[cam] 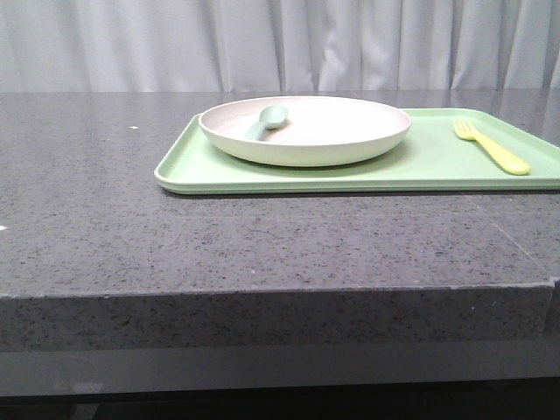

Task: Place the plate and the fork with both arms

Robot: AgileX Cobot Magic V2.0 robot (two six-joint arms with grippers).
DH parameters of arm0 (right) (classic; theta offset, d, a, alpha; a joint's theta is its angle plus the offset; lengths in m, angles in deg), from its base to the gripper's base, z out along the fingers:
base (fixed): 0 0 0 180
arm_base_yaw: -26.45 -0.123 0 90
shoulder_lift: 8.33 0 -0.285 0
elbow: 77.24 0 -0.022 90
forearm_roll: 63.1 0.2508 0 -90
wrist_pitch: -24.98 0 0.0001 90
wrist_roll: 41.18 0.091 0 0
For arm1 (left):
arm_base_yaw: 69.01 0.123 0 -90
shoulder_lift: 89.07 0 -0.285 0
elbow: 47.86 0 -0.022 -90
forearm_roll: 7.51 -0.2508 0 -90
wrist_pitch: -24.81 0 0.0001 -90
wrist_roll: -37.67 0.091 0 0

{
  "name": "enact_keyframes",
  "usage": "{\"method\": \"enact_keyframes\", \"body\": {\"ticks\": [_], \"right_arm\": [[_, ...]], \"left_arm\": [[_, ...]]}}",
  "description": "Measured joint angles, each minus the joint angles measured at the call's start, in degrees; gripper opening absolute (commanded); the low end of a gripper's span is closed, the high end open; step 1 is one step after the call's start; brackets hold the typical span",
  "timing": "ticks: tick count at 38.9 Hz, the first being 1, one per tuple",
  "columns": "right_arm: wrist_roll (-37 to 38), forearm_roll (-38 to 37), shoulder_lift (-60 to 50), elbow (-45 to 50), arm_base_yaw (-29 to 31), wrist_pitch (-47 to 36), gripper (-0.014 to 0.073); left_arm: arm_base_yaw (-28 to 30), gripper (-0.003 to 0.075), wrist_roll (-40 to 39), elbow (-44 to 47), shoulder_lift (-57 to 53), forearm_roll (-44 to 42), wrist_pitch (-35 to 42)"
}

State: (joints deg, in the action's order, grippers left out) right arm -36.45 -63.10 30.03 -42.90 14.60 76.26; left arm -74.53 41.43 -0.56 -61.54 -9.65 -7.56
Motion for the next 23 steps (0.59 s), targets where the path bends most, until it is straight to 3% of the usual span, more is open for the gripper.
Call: {"method": "enact_keyframes", "body": {"ticks": [6,15,23], "right_arm": [[0.0,0.0,0.0,0.0,0.0,0.0,-0.0067],[0.0,0.0,0.0,0.0,0.0,0.0,-0.0067],[0.0,-0.3,0.0,0.0,0.0,0.0,-0.0067]], "left_arm": [[4.48,-0.0018,0.0,14.68,-10.81,4.93,12.94],[6.1,-0.0018,0.0,29.49,-20.09,9.94,23.19],[6.1,-0.0018,0.0,30.26,-20.09,10.07,27.98]]}}
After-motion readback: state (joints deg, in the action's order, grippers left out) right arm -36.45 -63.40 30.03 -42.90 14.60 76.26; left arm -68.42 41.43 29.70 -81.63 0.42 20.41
